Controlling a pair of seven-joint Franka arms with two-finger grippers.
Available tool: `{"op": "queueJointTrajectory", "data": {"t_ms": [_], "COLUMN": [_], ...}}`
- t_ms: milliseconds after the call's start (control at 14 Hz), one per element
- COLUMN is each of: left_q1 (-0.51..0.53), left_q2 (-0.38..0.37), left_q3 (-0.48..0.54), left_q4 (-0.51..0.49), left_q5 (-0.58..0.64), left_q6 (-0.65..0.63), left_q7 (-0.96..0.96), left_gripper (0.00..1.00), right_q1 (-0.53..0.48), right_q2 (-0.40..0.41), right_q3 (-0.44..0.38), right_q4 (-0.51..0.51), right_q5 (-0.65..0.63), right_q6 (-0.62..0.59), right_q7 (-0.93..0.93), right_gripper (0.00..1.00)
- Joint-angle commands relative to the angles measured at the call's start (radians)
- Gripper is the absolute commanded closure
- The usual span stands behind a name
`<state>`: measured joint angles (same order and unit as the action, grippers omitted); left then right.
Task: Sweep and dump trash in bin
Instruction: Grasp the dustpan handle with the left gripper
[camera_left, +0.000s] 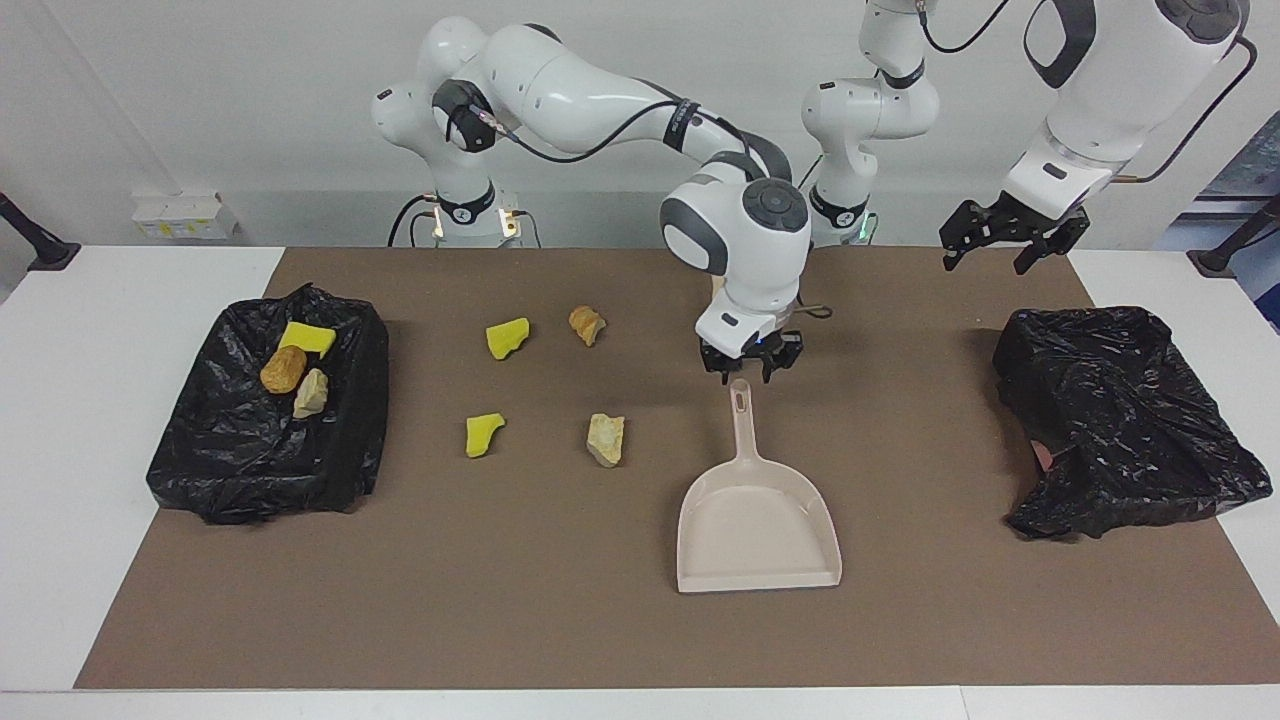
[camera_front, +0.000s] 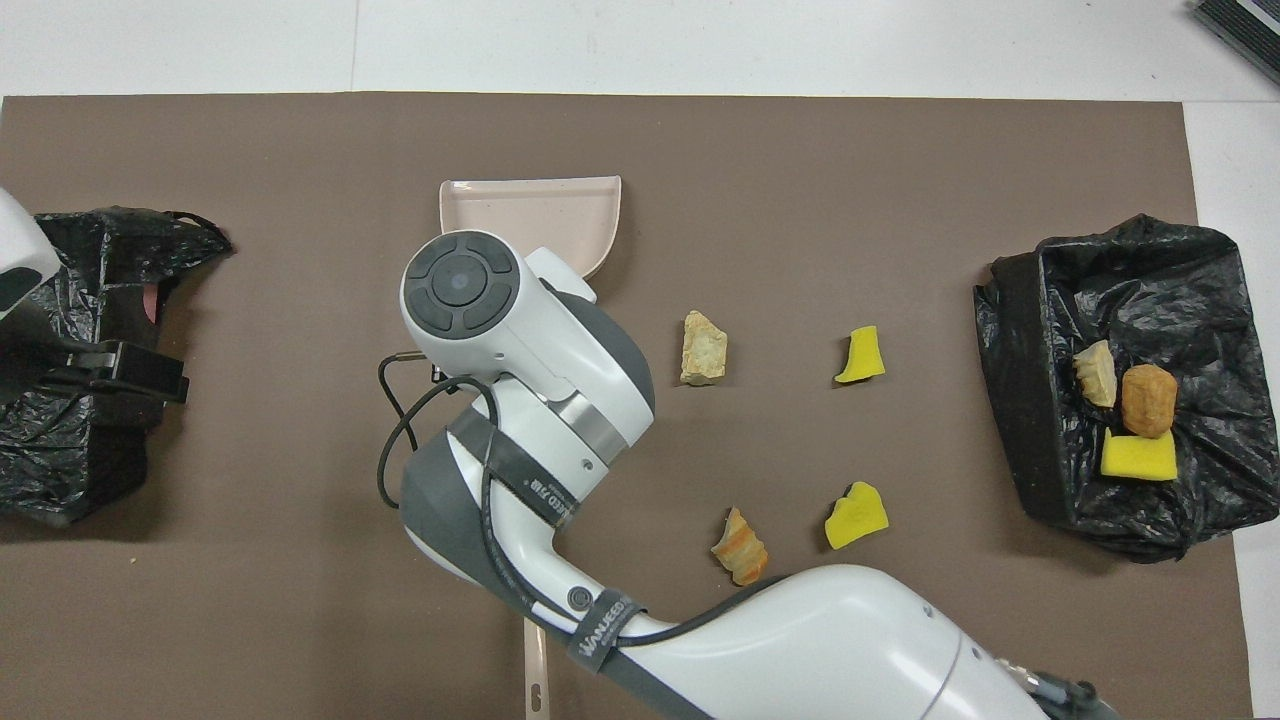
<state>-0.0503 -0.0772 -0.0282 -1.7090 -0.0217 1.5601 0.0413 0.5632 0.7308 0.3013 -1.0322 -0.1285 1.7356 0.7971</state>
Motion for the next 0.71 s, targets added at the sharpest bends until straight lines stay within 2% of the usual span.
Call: {"op": "queueJointTrajectory", "data": {"t_ms": [0,214,357,429,643], "left_q1": [-0.077,-0.135,-0.163,-0.177,-0.284], "left_q2": [0.007,0.01,0.02,0.033,0.109], "left_q3": [0.007,0.005,0.005,0.004,0.005], "left_q4": [-0.049,-0.106,-0.112,-0.112,-0.112], "left_q5": [0.009,0.009,0.009,0.006,0.006], "left_q6": [0.085,0.201,0.248,0.282,0.403], "left_q7": [-0.015,-0.104,-0.141,-0.171,-0.326], "left_gripper": [0.0,0.0,0.0,0.0,0.0], "right_q1": [-0.006,-0.002,0.044,0.055,0.095], "right_q2": [-0.186,-0.364,-0.428,-0.463,-0.574], "right_q3": [0.005,0.022,0.025,0.025,0.025], "right_q4": [-0.259,-0.519,-0.619,-0.679,-0.897], "right_q5": [0.03,0.125,0.164,0.193,0.271], "right_q6": [-0.007,0.016,0.033,0.062,0.246], "right_q7": [0.039,0.039,0.062,0.079,0.096], "right_gripper": [0.3,0.3,0.3,0.29,0.28]}}
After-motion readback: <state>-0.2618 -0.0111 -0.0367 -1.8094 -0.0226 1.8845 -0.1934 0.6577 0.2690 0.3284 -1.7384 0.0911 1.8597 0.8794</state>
